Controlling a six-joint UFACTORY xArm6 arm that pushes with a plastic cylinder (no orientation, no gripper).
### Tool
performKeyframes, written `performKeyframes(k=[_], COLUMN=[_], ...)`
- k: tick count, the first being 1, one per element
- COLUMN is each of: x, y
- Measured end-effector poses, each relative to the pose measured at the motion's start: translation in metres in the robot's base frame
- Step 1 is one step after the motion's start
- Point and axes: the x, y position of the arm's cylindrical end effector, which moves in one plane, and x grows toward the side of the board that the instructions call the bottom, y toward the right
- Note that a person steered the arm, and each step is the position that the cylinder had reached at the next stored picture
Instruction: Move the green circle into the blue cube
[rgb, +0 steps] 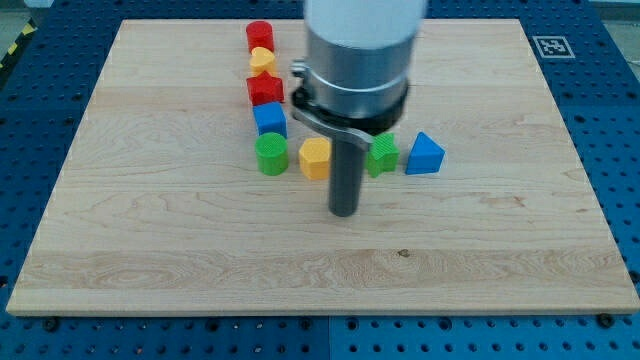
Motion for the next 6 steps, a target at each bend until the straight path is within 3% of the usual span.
performKeyframes(k=[6], x=[-0.045], y=[-0.085])
